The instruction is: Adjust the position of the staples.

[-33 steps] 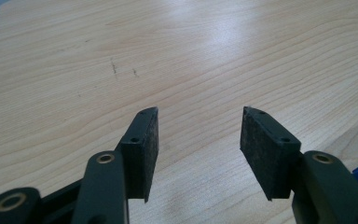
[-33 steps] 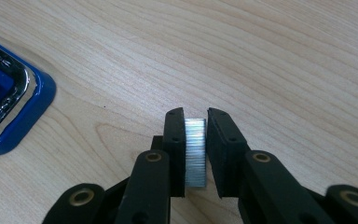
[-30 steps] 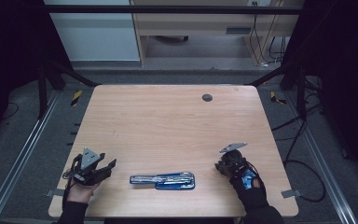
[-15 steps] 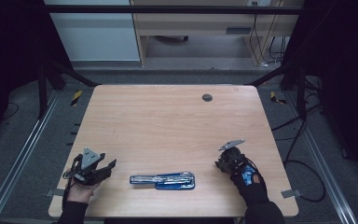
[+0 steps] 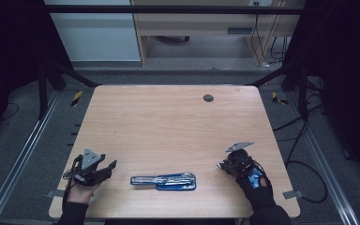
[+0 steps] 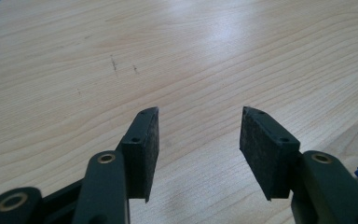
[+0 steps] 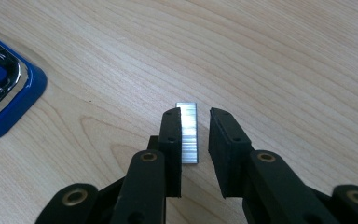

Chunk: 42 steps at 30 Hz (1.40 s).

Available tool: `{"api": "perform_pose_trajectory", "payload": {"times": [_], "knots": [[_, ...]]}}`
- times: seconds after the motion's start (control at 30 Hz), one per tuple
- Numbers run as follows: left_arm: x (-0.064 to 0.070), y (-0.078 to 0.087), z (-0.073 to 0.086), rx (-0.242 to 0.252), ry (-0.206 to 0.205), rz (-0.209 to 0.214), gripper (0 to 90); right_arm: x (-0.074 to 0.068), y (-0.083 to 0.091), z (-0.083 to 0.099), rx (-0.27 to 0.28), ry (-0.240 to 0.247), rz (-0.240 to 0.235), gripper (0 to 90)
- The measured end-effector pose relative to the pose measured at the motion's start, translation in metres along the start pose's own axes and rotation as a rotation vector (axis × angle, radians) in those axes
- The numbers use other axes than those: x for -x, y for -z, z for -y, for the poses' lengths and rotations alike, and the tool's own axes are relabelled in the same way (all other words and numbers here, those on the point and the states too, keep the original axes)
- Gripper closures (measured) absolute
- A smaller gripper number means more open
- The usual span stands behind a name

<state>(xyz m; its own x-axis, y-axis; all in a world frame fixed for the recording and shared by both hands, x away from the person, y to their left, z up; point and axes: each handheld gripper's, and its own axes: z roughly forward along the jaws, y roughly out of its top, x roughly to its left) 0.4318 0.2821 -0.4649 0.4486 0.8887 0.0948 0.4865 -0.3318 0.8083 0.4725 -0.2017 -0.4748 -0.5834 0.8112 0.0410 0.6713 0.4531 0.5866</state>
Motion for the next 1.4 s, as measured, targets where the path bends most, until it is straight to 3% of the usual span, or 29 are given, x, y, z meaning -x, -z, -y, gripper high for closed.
{"api": "perform_pose_trajectory", "payload": {"times": [0.37,0.77,1.4], "knots": [[0.000,0.000,0.000,-0.003,-0.003,0.001,47.1,-0.006,-0.011,-0.006,-0.030,0.020,0.003,77.1],[0.000,-0.001,0.000,-0.006,-0.003,0.001,47.1,-0.006,-0.011,-0.006,-0.037,0.027,0.003,77.6],[0.001,-0.002,0.000,-0.013,-0.007,0.011,47.3,-0.013,0.015,-0.017,0.048,0.170,-0.103,77.8]]}}
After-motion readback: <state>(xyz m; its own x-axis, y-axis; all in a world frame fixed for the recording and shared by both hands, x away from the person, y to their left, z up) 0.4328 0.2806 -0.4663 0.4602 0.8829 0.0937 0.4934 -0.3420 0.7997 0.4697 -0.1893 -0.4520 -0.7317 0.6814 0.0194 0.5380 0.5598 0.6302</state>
